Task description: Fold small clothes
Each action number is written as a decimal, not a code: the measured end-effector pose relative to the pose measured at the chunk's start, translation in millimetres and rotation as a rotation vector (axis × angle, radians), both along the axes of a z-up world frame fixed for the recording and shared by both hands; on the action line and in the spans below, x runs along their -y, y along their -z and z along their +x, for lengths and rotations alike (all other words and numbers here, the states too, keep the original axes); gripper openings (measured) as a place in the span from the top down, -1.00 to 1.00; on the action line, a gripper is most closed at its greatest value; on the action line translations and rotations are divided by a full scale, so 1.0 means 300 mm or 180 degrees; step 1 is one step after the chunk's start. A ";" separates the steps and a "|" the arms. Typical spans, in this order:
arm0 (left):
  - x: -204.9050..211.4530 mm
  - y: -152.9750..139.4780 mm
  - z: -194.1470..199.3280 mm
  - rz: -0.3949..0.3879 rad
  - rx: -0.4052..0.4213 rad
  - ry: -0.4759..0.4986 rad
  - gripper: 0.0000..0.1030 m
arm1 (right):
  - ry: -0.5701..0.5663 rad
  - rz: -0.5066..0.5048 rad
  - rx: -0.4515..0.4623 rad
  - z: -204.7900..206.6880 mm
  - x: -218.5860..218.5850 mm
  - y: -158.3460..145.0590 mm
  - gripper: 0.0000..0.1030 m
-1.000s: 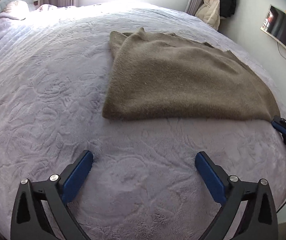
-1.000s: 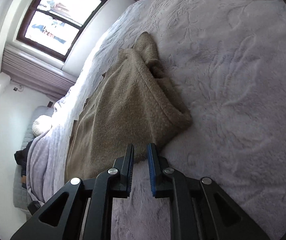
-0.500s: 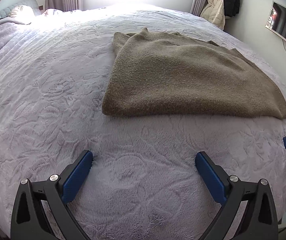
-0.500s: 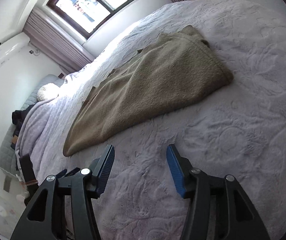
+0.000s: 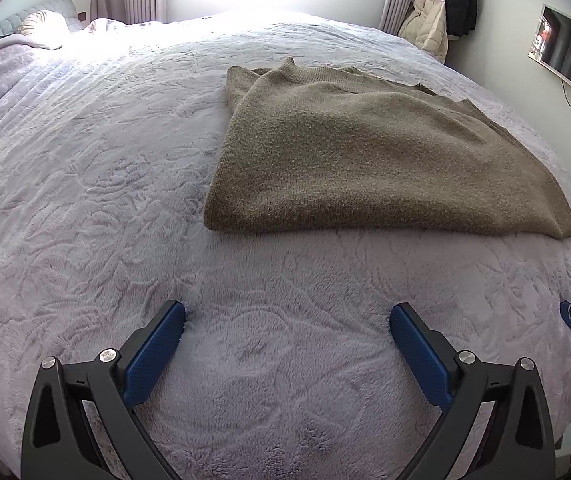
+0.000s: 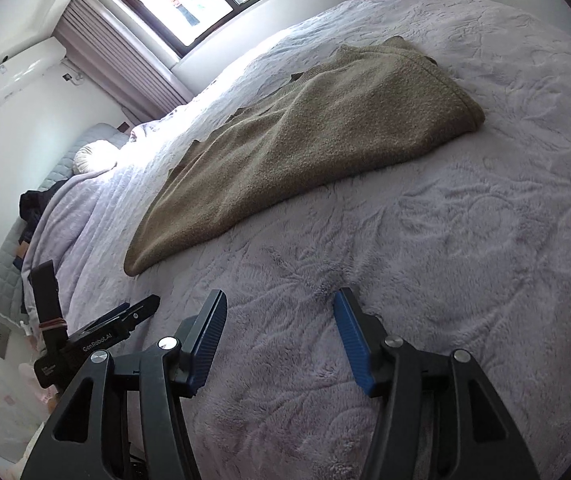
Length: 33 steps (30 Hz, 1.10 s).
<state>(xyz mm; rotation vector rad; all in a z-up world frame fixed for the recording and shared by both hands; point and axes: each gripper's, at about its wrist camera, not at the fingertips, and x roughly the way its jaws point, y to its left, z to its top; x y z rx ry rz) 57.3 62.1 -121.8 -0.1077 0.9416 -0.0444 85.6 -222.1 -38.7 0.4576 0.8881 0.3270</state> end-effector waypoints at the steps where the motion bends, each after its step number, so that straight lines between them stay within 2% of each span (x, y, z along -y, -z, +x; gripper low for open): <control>1: 0.000 -0.002 0.001 0.0001 -0.0010 -0.0003 -0.98 | 0.0005 0.0004 -0.0007 0.003 -0.001 0.003 -0.17; 16: -0.009 -0.005 0.014 -0.0074 -0.0108 -0.0031 -0.98 | 0.0019 -0.0020 -0.0011 0.008 0.010 0.031 -0.21; 19: -0.016 -0.012 0.010 -0.0149 -0.0109 -0.0046 -0.98 | 0.0021 -0.0032 -0.0004 0.006 0.007 0.032 -0.21; 22: -0.035 -0.030 0.006 -0.0349 -0.0086 -0.0059 -0.98 | 0.0018 -0.0042 0.0002 0.006 0.004 0.035 -0.22; 33: -0.016 -0.094 0.034 -0.1236 0.0121 0.0248 -0.98 | 0.0002 -0.0097 0.0017 0.004 -0.010 0.038 -0.22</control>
